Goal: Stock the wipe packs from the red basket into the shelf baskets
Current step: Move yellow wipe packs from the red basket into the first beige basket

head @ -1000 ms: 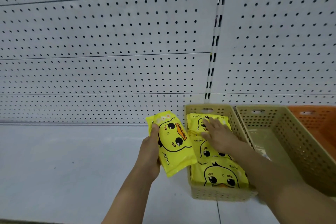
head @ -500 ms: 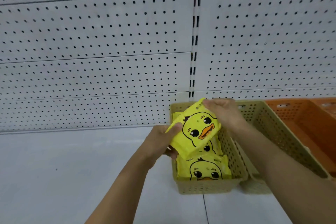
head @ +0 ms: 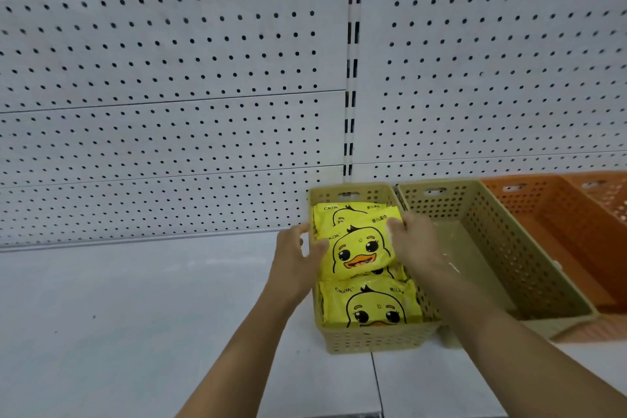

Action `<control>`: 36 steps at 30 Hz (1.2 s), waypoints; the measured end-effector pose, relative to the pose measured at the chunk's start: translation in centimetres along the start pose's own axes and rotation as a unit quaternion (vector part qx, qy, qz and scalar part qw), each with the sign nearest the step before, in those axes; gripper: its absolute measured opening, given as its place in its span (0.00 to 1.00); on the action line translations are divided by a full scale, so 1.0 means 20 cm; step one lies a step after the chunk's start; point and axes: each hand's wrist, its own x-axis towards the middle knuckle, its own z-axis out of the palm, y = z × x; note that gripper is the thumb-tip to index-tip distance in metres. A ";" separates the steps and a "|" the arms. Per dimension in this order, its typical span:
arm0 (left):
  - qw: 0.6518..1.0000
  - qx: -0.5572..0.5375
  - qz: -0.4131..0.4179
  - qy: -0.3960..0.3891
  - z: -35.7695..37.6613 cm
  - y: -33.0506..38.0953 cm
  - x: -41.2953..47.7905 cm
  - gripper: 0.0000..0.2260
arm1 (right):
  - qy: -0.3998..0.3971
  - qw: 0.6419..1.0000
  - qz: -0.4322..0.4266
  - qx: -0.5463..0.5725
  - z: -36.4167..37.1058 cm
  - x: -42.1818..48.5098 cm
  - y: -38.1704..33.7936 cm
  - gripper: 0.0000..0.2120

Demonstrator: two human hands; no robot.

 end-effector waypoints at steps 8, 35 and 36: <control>0.997 -0.029 0.033 -0.064 0.06 -0.12 -0.15 0.18 | 0.055 0.870 -0.224 -0.437 0.09 -0.16 0.03 0.37; 0.946 0.238 0.196 -0.097 -0.21 -0.46 -1.11 0.24 | 0.018 0.954 -0.233 -0.190 0.10 -1.50 0.45 0.20; 0.947 0.238 0.193 -0.099 -0.22 -0.50 -1.20 0.25 | 0.021 0.955 -0.228 -0.185 0.10 -1.59 0.48 0.19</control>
